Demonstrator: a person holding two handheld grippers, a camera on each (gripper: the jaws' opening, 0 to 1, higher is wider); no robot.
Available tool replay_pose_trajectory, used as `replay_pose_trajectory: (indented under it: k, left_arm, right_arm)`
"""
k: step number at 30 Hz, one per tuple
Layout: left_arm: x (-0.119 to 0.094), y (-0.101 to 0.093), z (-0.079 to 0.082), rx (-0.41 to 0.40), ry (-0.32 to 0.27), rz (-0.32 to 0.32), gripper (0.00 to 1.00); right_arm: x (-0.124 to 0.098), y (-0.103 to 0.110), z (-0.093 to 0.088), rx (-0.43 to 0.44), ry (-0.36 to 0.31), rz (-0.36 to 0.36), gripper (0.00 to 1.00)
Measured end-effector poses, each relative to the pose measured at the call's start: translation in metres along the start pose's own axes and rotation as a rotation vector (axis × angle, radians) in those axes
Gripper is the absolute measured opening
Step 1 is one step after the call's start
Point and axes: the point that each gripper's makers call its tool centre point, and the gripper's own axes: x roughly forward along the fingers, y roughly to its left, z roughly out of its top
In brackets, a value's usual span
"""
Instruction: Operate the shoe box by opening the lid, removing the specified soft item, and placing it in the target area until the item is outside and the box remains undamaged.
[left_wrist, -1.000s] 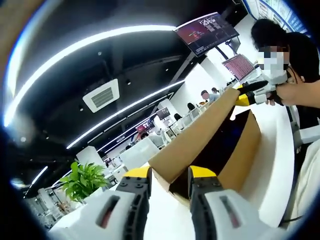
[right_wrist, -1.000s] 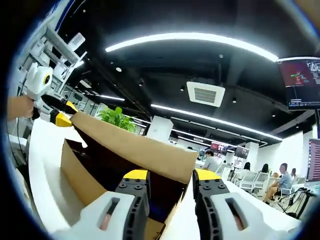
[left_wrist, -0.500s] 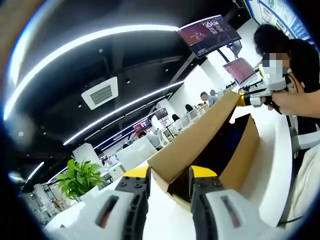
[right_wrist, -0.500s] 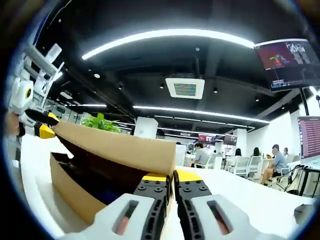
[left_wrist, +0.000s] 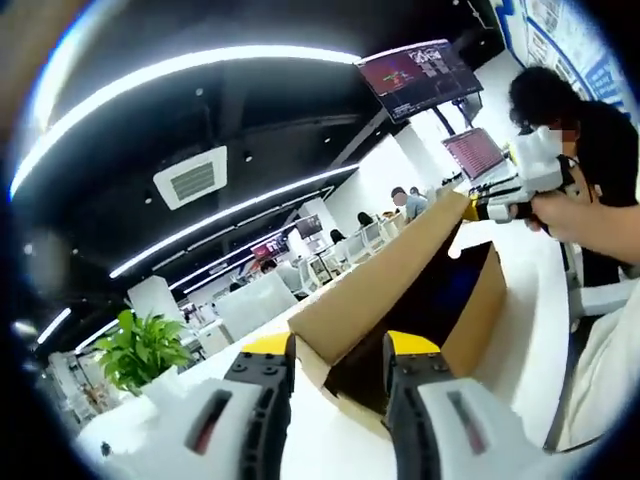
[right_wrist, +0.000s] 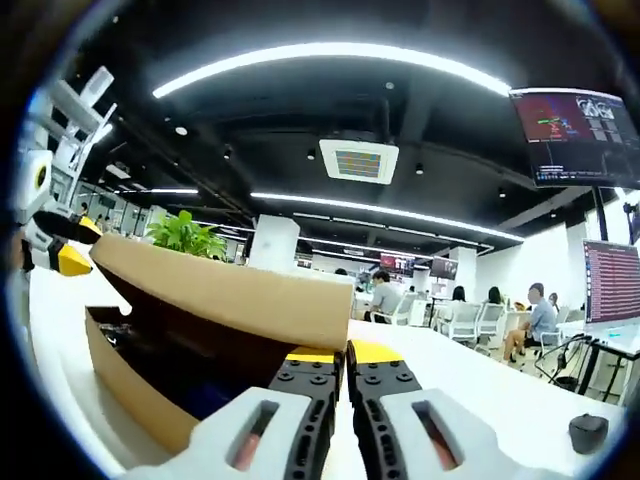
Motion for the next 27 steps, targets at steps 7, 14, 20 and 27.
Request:
replay_pose_trajectory:
  k: [7, 14, 20, 27]
  left_arm:
    - [-0.003, -0.003, 0.0, -0.046, -0.004, -0.024, 0.34]
    - [-0.012, -0.016, -0.018, 0.008, 0.078, -0.078, 0.33]
    - [-0.012, -0.026, -0.028, 0.013, 0.12, -0.143, 0.33]
    - [-0.014, -0.046, -0.03, 0.005, 0.195, -0.35, 0.27]
  right_arm:
    - [0.005, -0.001, 0.002, 0.065, 0.012, 0.01, 0.0]
    - [0.006, -0.003, 0.002, -0.015, 0.006, 0.007, 0.0]
    - [0.007, -0.003, 0.004, -0.031, -0.002, 0.023, 0.01]
    - [0.007, 0.0, 0.007, -0.084, -0.005, 0.025, 0.01]
